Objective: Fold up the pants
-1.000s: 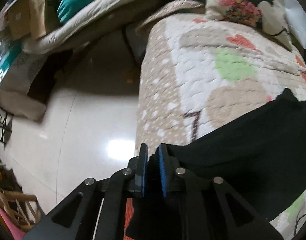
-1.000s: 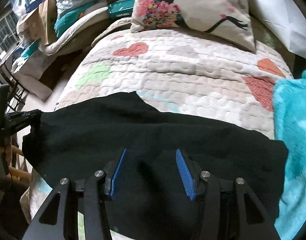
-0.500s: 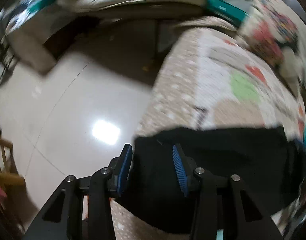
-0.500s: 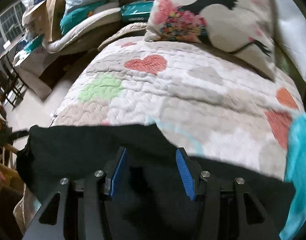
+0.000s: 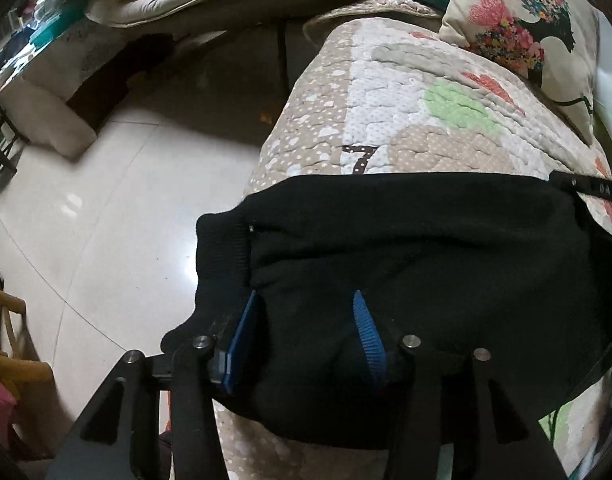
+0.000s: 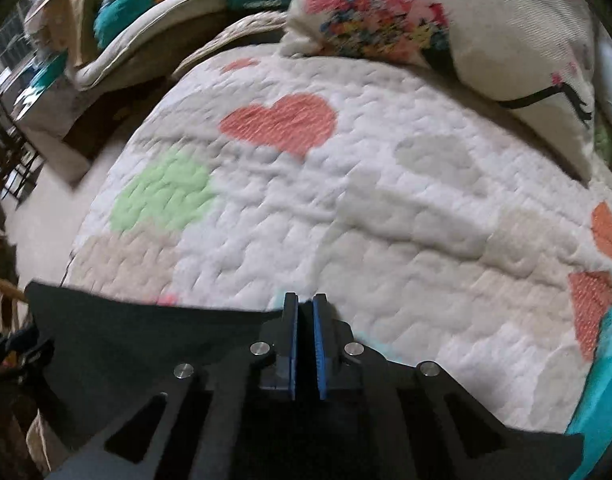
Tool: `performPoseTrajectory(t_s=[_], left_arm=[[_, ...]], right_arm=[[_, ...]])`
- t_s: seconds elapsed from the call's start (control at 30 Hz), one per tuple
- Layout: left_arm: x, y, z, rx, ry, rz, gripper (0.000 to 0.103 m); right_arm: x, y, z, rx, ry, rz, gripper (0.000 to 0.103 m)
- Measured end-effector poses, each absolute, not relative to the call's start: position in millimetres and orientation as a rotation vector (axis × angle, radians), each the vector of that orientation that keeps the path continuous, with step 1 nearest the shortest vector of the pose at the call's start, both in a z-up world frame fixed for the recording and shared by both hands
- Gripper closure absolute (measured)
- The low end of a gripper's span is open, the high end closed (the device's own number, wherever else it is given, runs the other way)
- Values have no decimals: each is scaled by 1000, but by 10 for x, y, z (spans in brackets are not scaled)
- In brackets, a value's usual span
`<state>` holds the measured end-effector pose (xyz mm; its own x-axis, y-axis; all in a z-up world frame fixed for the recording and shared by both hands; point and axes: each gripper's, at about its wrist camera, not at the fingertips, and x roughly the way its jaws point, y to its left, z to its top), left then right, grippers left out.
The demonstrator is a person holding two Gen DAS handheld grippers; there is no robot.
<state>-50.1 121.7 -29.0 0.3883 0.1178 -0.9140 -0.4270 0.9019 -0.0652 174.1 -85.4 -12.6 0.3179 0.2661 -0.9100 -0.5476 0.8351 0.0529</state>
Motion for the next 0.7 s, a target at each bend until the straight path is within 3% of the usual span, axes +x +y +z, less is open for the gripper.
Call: performPoseTrajectory(t_s=[0.07, 0.3, 0.37, 0.43, 0.47, 0.57, 0.7], left_arm=[[-513, 1191, -297, -295, 1116, 360, 53], [-501, 1188, -259, -285, 1120, 366, 53], [-513, 1213, -222, -317, 1118, 362, 53], [-543, 1251, -189, -359, 1111, 355, 53], [-555, 1263, -173, -367, 1104, 361, 53], [-546, 1266, -189, -363, 1106, 366, 53], [-523, 1229, -269, -317, 1140, 374, 52]], right_arm=[[1799, -821, -140, -305, 1116, 513, 103], [1961, -1000, -25, -263, 1081, 408, 101], [1944, -1119, 93, -172, 1097, 443, 90], [1881, -1159, 150, -145, 1095, 470, 46], [1826, -1155, 171, -143, 1089, 492, 42], [1640, -1016, 85, -214, 1123, 554, 42], [1558, -766, -185, -413, 1137, 511, 67]])
